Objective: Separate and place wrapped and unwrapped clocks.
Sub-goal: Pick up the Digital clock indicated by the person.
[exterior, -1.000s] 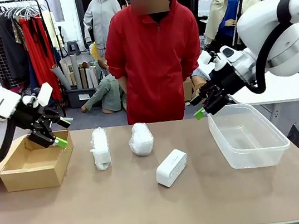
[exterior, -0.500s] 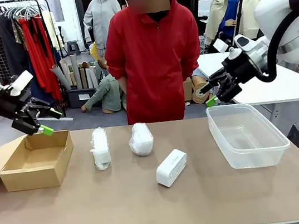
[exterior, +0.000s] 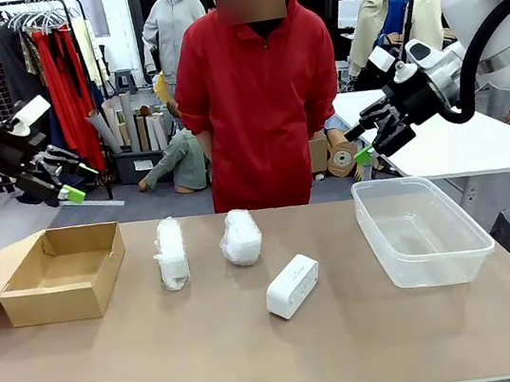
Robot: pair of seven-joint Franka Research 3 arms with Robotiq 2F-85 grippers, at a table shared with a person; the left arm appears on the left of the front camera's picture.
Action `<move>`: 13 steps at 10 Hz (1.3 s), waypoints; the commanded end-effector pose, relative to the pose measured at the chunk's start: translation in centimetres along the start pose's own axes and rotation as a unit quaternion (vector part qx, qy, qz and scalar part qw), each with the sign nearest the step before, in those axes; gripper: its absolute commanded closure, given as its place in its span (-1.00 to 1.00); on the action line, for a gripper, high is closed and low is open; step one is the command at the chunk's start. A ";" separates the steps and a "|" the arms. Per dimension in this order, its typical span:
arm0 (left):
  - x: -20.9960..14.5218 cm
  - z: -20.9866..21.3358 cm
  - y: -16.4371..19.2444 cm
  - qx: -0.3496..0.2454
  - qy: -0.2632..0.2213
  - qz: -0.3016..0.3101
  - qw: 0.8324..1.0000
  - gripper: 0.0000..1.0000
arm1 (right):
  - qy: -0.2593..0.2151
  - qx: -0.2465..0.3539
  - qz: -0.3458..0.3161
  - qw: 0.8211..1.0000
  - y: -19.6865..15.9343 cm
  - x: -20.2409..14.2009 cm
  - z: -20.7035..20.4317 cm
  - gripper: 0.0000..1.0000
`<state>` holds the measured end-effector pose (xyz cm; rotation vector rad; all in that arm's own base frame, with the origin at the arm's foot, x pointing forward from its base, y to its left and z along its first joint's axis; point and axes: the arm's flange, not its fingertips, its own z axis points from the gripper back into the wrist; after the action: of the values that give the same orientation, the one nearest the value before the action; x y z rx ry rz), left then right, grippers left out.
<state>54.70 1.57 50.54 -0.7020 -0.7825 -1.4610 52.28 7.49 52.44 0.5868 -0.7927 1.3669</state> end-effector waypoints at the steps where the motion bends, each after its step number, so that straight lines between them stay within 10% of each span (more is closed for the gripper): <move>1: 0.5 -0.5 0.4 -0.001 0.000 0.022 1.000 -1.00 | -0.003 -0.006 -0.010 1.000 -0.5 0.3 0.1 -1.00; 13: 0.4 0.2 4.5 0.013 0.032 0.045 0.998 -1.00 | -0.021 0.043 -0.003 0.999 -5.5 0.8 1.1 -1.00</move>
<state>58.92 1.42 50.94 -0.6614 -0.7137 -1.4067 57.03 6.57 53.36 0.6701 -0.7711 1.4064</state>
